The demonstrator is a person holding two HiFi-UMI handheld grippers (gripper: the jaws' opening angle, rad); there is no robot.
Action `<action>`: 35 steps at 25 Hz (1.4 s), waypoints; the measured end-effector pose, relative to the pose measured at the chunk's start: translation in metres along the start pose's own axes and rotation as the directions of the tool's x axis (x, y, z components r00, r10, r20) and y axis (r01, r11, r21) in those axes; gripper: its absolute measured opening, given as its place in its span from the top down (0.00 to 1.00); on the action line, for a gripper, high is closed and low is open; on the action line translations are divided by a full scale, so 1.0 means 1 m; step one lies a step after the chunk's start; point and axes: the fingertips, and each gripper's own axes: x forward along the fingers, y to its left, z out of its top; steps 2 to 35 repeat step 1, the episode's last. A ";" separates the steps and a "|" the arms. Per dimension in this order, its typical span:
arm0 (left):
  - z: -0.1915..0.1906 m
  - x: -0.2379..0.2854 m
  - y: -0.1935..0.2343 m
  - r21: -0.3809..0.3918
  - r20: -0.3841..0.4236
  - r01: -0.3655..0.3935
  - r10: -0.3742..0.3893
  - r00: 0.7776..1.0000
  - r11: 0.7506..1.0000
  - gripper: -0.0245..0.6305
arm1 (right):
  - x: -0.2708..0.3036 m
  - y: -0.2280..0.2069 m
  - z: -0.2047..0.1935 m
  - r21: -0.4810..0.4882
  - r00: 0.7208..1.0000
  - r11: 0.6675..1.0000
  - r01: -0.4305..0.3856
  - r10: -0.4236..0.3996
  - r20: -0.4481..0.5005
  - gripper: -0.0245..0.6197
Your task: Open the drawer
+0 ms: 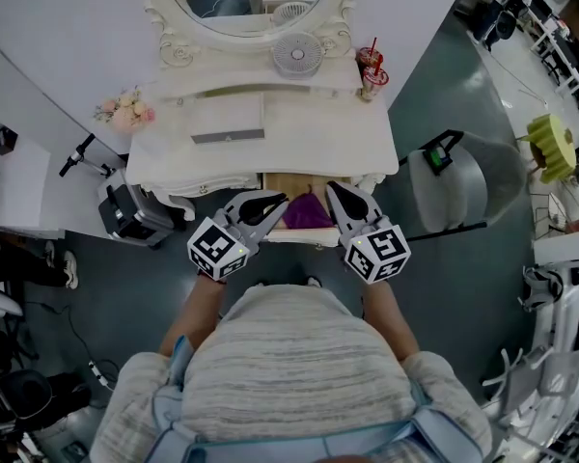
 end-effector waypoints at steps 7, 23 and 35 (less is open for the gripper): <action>0.000 0.000 0.000 -0.002 0.000 -0.002 0.002 1.000 1.000 0.91 | 0.000 0.000 0.000 0.001 1.000 1.000 0.001 -0.001 0.002 0.95; 0.000 0.000 0.000 -0.002 0.000 -0.002 0.002 1.000 1.000 0.91 | 0.000 0.000 0.000 0.001 1.000 1.000 0.001 -0.001 0.002 0.95; 0.000 0.000 0.000 -0.002 0.000 -0.002 0.002 1.000 1.000 0.91 | 0.000 0.000 0.000 0.001 1.000 1.000 0.001 -0.001 0.002 0.95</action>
